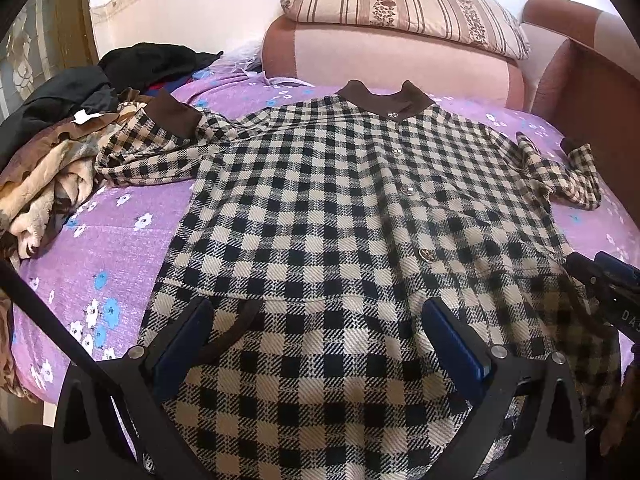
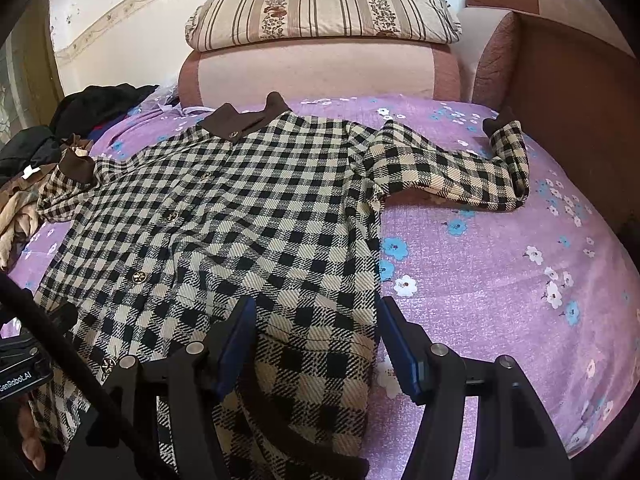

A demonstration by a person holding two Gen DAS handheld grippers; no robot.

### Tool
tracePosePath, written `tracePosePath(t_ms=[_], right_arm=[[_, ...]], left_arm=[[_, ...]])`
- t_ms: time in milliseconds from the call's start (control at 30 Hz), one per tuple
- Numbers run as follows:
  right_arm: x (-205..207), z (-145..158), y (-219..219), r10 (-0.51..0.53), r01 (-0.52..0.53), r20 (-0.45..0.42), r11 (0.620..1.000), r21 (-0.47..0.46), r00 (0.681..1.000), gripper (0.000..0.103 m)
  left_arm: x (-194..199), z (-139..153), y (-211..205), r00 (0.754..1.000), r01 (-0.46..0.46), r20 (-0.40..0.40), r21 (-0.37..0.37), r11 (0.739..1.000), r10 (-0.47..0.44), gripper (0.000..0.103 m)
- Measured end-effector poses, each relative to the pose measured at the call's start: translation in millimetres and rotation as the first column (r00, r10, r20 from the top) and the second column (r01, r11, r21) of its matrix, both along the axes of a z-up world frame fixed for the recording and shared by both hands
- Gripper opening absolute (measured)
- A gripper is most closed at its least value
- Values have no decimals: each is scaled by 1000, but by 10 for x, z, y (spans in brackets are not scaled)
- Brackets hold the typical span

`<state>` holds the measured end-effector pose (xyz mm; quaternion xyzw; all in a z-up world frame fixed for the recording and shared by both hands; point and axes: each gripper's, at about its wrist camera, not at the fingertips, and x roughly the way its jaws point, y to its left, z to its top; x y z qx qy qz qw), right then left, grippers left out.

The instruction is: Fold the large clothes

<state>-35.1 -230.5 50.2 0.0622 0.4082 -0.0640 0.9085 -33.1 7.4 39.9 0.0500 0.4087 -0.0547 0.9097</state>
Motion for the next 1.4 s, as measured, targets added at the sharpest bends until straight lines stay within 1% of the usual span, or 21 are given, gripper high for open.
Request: tracePosePath(t_ms=[1400], right_arm=[[-3,-73,-28,-28,28,-14,1000,-1,999,69]], left_arm=[[-27,-36,-33,1000,17,-11,9,1000,-17,103]])
